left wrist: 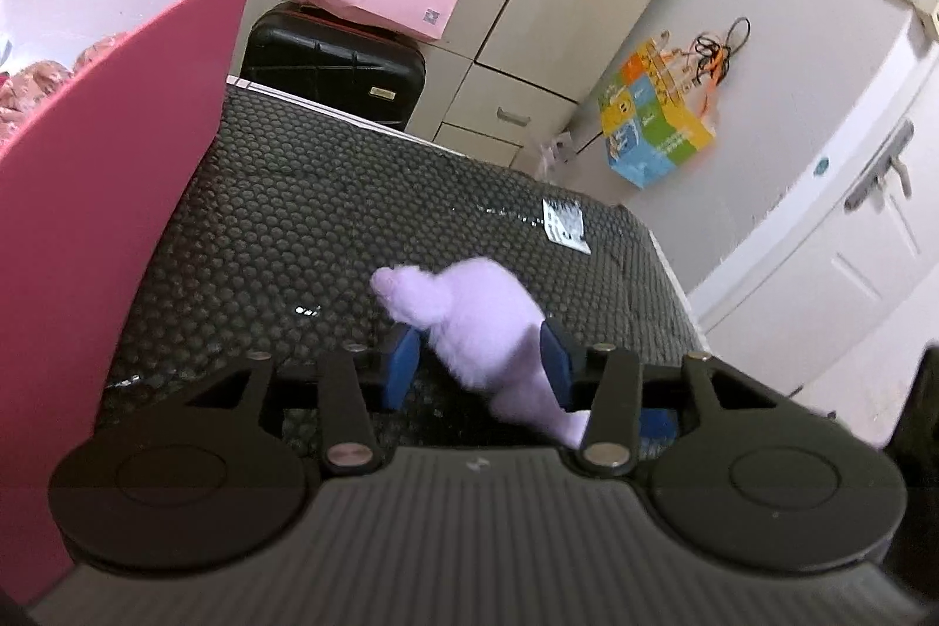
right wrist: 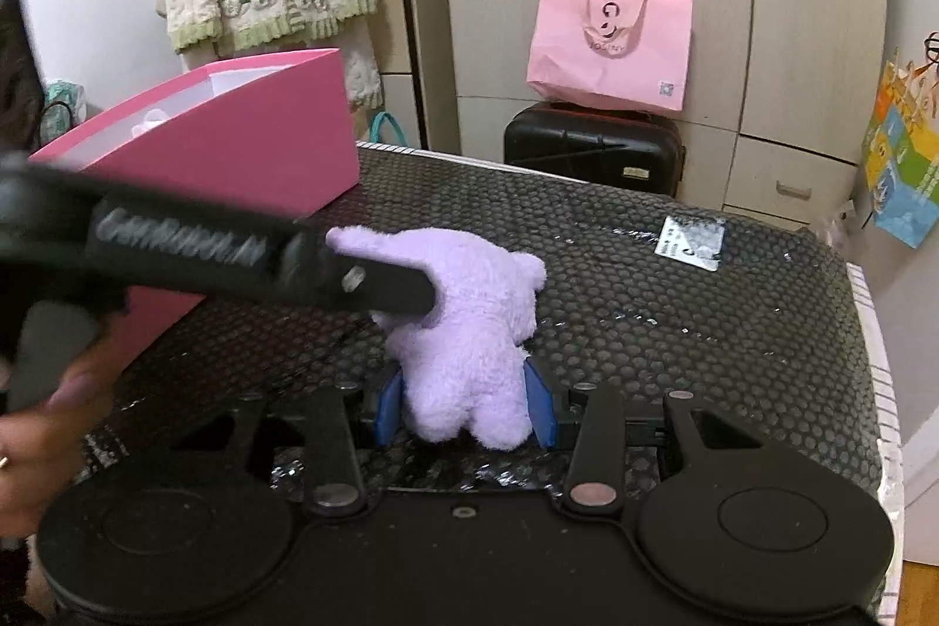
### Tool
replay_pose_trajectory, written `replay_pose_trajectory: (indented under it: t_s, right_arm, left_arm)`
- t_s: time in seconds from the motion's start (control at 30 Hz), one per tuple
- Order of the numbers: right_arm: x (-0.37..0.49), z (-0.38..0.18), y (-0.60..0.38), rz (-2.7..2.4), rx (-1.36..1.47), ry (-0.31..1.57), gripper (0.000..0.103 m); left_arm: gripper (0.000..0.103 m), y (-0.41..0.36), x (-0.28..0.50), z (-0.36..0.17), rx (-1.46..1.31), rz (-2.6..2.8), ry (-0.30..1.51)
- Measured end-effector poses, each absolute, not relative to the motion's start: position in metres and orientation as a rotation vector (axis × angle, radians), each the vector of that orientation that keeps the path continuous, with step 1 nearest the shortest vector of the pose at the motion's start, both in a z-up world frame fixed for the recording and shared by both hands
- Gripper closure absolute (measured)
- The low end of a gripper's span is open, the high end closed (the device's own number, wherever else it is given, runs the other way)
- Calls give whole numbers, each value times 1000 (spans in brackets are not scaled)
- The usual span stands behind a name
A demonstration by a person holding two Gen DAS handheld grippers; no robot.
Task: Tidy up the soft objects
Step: 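Lift the lavender bear with both tools and adjust the grip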
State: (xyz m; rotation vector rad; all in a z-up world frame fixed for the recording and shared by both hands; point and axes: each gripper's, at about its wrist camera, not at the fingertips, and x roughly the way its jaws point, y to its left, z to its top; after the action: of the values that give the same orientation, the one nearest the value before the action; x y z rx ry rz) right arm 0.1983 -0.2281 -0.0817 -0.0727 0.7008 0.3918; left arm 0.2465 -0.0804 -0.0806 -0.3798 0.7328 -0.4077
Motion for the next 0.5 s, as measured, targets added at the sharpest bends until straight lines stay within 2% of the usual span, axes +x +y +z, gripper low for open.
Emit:
replay_pose_trajectory:
  t_s: [0.17, 0.3, 0.5]
  right_arm:
    - [198, -86, -227, 404, -54, 708, 56]
    - [200, -86, -229, 408, -33, 717, 56]
    - [194, -83, -231, 405, 45, 756, 55]
  left_arm:
    - [58, -88, 251, -89, -369, -373, 733]
    - [64, -93, 244, -89, -335, -384, 711]
    - [64, -95, 230, -82, -273, -398, 706]
